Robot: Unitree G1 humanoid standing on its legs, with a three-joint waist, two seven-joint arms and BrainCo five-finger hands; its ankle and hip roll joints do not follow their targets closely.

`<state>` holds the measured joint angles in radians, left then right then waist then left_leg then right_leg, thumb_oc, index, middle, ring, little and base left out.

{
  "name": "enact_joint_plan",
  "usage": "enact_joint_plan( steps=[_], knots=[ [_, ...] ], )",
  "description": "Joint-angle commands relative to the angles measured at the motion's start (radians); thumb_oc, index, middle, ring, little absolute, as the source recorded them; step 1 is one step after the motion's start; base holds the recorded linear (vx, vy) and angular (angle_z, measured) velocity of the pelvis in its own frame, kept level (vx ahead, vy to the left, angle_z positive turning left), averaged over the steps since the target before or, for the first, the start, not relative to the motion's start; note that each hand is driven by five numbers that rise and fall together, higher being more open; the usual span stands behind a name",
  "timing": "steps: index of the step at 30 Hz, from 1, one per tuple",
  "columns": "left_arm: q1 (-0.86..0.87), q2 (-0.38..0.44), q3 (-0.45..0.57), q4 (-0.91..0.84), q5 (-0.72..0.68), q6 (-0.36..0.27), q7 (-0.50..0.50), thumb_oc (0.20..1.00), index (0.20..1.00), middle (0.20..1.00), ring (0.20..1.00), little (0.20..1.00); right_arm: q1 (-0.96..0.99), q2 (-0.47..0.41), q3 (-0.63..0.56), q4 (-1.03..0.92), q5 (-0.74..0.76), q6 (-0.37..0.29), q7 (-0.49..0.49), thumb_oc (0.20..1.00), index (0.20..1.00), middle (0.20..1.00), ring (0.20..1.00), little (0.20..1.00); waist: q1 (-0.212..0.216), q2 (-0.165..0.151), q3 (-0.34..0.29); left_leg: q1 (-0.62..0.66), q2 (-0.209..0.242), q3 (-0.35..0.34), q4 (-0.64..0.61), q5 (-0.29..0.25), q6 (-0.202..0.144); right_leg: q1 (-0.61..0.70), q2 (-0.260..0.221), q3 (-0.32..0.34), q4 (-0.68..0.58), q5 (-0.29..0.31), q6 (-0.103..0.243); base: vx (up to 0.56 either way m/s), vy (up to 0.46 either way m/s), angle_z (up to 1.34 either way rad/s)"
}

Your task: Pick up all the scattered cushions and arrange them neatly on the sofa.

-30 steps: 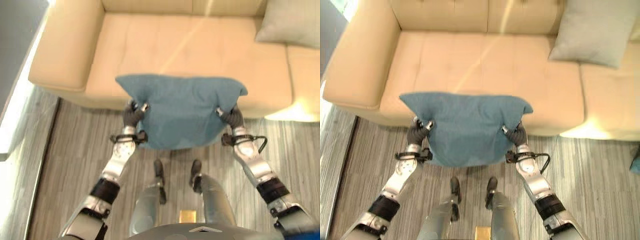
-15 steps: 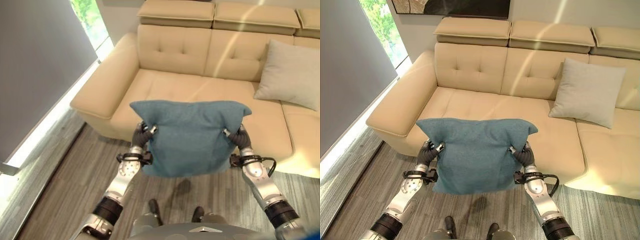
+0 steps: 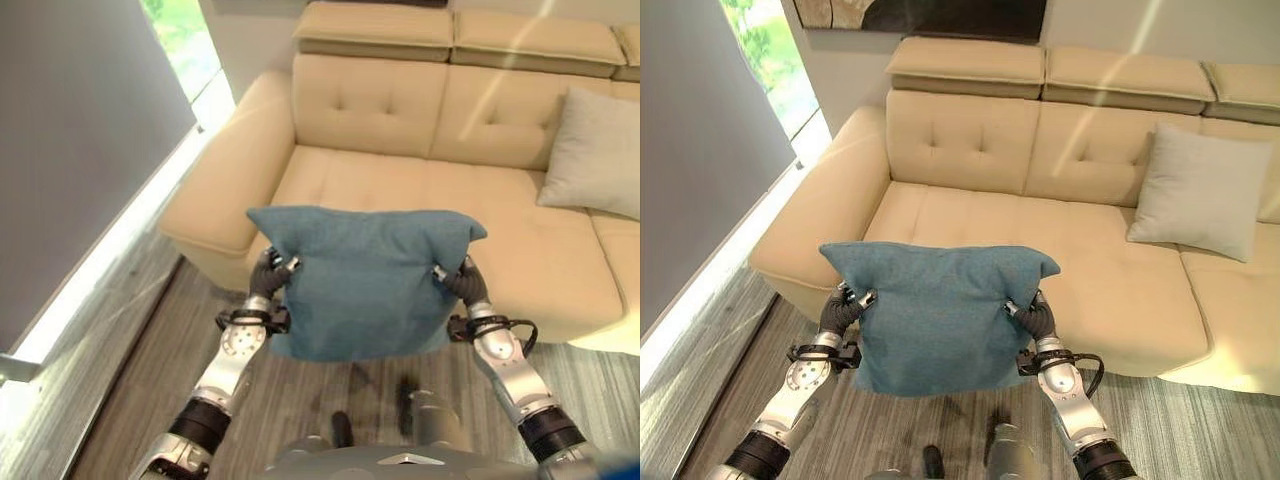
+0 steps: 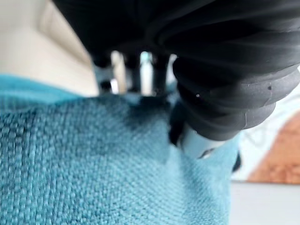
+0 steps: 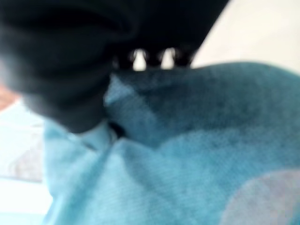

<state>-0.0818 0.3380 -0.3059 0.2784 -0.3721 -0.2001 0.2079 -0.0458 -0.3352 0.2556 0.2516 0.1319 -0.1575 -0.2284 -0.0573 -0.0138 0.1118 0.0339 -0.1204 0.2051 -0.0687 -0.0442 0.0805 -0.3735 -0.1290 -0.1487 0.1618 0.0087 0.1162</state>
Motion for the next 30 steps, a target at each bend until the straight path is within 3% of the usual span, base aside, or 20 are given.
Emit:
enact_joint_plan(
  steps=[1, 5, 8, 10, 12, 14, 15, 16, 17, 20, 24, 30],
  knots=[
    [-0.044, -0.016, -0.001, -0.091, 0.020, -0.089, -0.025, 0.200, 0.200, 0.200, 0.200, 0.200, -0.102, -0.008, -0.035, -0.073, -0.009, -0.099, 0.001, 0.200, 0.200, 0.200, 0.200, 0.200, 0.002, -0.013, -0.041, 0.065, 0.104, -0.062, 0.077, -0.090, -0.075, 0.203, 0.025, -0.013, -0.102, 0.073, 0.015, 0.21, -0.121, 0.48],
    [-0.040, -0.037, -0.012, -0.085, 0.004, -0.086, -0.035, 0.200, 0.200, 0.200, 0.200, 0.200, -0.059, -0.021, -0.066, -0.078, 0.002, -0.104, 0.001, 0.200, 0.200, 0.200, 0.200, 0.200, -0.024, -0.018, -0.064, 0.021, 0.161, -0.035, 0.227, -0.058, -0.145, 0.270, 0.026, -0.069, -0.134, 0.058, -0.016, 0.18, -0.168, 0.58],
    [-0.033, -0.038, -0.013, -0.091, -0.004, -0.080, -0.049, 0.200, 0.200, 0.200, 0.200, 0.200, -0.041, -0.040, -0.072, -0.084, 0.007, -0.104, 0.009, 0.200, 0.200, 0.200, 0.200, 0.200, -0.027, -0.036, -0.055, -0.085, 0.206, -0.026, 0.477, -0.003, -0.173, 0.318, 0.034, -0.081, -0.153, 0.037, -0.057, 0.12, -0.179, 0.60],
    [-0.025, -0.039, -0.011, -0.091, -0.005, -0.077, -0.051, 0.200, 0.200, 0.200, 0.200, 0.200, -0.029, -0.045, -0.079, -0.085, 0.013, -0.101, 0.008, 0.200, 0.200, 0.200, 0.200, 0.200, -0.024, -0.045, -0.048, -0.131, 0.222, -0.020, 0.564, 0.009, -0.166, 0.348, 0.039, -0.078, -0.164, 0.019, -0.074, 0.12, -0.119, 0.00],
    [-0.020, -0.039, -0.009, -0.094, -0.005, -0.070, -0.055, 0.200, 0.200, 0.200, 0.200, 0.200, -0.025, -0.043, -0.083, -0.081, 0.017, -0.098, 0.006, 0.200, 0.200, 0.200, 0.200, 0.200, -0.016, -0.052, -0.044, -0.174, 0.221, -0.015, 0.543, -0.010, -0.149, 0.362, 0.036, -0.072, -0.166, 0.009, -0.073, 0.09, -0.028, -0.10],
    [-0.014, -0.036, -0.010, -0.092, 0.003, -0.066, -0.057, 0.200, 0.200, 0.200, 0.200, 0.200, -0.021, -0.042, -0.086, -0.082, 0.017, -0.098, 0.008, 0.200, 0.200, 0.200, 0.200, 0.200, -0.009, -0.059, -0.049, -0.179, 0.208, -0.018, 0.446, -0.046, -0.131, 0.372, 0.030, -0.063, -0.172, 0.003, -0.062, 0.13, 0.056, -0.16],
    [-0.015, -0.035, -0.015, -0.091, 0.006, -0.064, -0.055, 0.200, 0.200, 0.200, 0.200, 0.200, -0.021, -0.039, -0.086, -0.078, 0.016, -0.098, 0.005, 0.200, 0.200, 0.200, 0.200, 0.200, 0.004, -0.053, -0.050, -0.192, 0.188, -0.043, 0.299, -0.016, -0.134, 0.386, 0.037, -0.051, -0.175, -0.007, -0.054, 0.18, 0.106, -0.26],
    [-0.017, -0.032, -0.017, -0.089, 0.010, -0.061, -0.050, 0.200, 0.200, 0.200, 0.200, 0.200, -0.024, -0.038, -0.086, -0.072, 0.014, -0.097, -0.003, 0.200, 0.200, 0.200, 0.200, 0.200, 0.013, -0.046, -0.047, -0.205, 0.181, -0.062, 0.244, 0.019, -0.142, 0.393, 0.047, -0.045, -0.169, -0.019, -0.053, 0.18, 0.130, -0.23],
    [-0.017, -0.033, -0.016, -0.094, 0.001, -0.068, -0.054, 0.200, 0.200, 0.200, 0.200, 0.200, -0.031, -0.036, -0.085, -0.072, 0.016, -0.095, 0.001, 0.200, 0.200, 0.200, 0.200, 0.200, 0.018, -0.038, -0.047, -0.181, 0.175, -0.077, 0.178, 0.021, -0.142, 0.396, 0.053, -0.029, -0.164, -0.024, -0.050, 0.14, 0.104, -0.30],
    [-0.014, -0.031, -0.023, -0.105, 0.006, -0.067, -0.052, 0.200, 0.200, 0.200, 0.200, 0.200, -0.031, -0.033, -0.082, -0.073, 0.007, -0.096, 0.001, 0.200, 0.200, 0.200, 0.200, 0.200, 0.015, -0.027, -0.061, -0.139, 0.161, -0.099, 0.160, 0.026, -0.141, 0.402, 0.052, -0.016, -0.151, -0.034, -0.043, 0.15, 0.141, -0.70],
    [-0.003, -0.019, -0.006, -0.115, 0.013, -0.066, -0.049, 0.200, 0.200, 0.200, 0.200, 0.200, -0.049, -0.014, -0.072, -0.069, -0.005, -0.090, 0.004, 0.200, 0.200, 0.200, 0.200, 0.200, 0.033, -0.011, -0.067, -0.073, 0.140, -0.065, 0.092, 0.017, -0.109, 0.396, 0.029, 0.013, -0.095, -0.045, -0.015, 0.08, 0.162, -0.55],
    [-0.001, 0.008, 0.020, -0.127, 0.011, -0.072, -0.045, 0.200, 0.200, 0.200, 0.200, 0.200, -0.078, 0.013, -0.059, -0.064, -0.015, -0.089, 0.014, 0.200, 0.200, 0.200, 0.200, 0.200, 0.046, 0.006, -0.030, -0.036, 0.141, -0.016, 0.076, 0.001, -0.066, 0.259, -0.006, 0.049, 0.114, -0.005, 0.036, -0.03, 0.081, -0.41]
  ],
)
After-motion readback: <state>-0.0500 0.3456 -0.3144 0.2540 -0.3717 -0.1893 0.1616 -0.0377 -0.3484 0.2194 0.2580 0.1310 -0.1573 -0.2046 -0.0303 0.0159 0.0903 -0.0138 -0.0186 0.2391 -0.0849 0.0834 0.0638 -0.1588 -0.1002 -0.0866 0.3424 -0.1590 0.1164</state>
